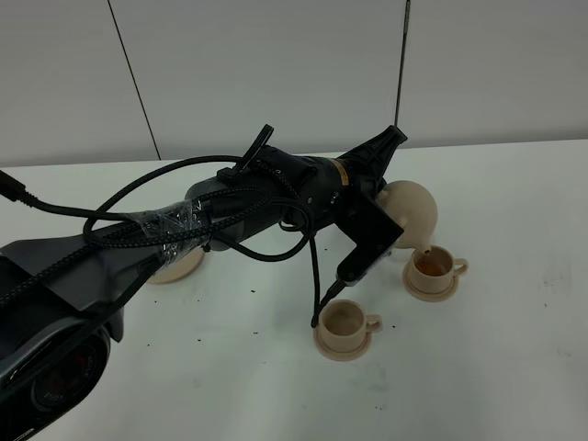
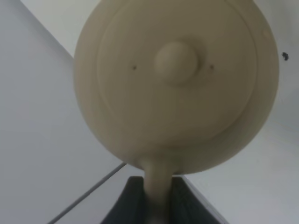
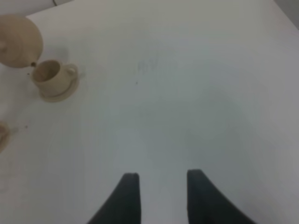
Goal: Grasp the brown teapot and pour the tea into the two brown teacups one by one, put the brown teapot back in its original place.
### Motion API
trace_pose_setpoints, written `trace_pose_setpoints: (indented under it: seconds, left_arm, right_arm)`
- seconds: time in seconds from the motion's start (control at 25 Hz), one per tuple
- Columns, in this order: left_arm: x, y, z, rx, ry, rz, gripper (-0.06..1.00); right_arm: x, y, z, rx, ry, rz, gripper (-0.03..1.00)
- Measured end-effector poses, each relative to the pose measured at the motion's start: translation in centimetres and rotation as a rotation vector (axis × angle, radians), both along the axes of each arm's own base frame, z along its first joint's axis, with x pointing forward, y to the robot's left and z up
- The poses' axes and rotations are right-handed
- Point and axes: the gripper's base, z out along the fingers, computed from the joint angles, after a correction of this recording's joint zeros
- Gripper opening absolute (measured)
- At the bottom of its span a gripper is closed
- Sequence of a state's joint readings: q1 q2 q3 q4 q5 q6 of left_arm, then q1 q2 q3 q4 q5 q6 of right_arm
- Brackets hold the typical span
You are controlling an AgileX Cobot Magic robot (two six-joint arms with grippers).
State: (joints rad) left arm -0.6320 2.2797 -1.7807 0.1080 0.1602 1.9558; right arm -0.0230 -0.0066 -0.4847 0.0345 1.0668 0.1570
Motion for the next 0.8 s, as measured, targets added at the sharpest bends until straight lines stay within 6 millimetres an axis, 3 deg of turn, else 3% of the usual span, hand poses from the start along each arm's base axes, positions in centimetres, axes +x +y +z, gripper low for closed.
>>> trace_pose_setpoints:
  seconds: [0.8]
  left_arm:
    - [-0.08, -0.33, 0.11, 0.047, -0.057, -0.065, 0.17]
  right_arm:
    - [0.0, 0.0, 0.0, 0.0, 0.0, 0.0, 0.24]
